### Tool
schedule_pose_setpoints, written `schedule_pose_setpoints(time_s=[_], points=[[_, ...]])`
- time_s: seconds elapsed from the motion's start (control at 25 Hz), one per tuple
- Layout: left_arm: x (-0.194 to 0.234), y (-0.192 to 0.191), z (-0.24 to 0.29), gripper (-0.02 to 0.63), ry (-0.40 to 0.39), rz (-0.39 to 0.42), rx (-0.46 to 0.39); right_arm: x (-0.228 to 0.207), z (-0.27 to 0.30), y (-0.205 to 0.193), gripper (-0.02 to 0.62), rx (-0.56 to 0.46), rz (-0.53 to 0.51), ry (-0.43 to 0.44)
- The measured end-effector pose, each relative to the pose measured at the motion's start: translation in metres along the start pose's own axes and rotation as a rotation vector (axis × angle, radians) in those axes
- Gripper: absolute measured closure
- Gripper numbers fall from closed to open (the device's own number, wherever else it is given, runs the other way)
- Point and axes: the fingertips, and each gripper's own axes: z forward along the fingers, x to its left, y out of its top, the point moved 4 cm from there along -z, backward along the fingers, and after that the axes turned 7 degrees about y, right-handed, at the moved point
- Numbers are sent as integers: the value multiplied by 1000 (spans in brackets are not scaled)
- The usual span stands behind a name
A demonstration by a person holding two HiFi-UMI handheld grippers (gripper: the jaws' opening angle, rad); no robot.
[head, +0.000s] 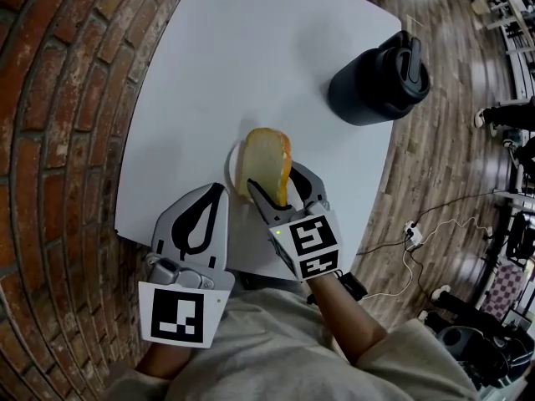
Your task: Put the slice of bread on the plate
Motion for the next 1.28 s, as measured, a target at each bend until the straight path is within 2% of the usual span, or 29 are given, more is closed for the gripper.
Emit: schedule_pose_setpoints(time_s=[0.44, 0.6, 0.76, 0.92, 1.28], points=[[-1, -2, -4, 591, -3, -5, -2, -16, 4, -15, 282, 124, 16, -92], [0, -2, -4, 591, -2, -7, -6, -22, 6, -19, 181, 163, 12, -130], [0, -2, -4, 591, -2, -7, -6, -26, 7, -26, 172, 182, 38, -147], [1, -2, -4, 591, -1, -7, -5, -25, 7, -25, 166, 178, 11, -173], [1, -2, -2, 591, -7, -6, -4, -26, 1, -15, 166, 95, 29, -191]])
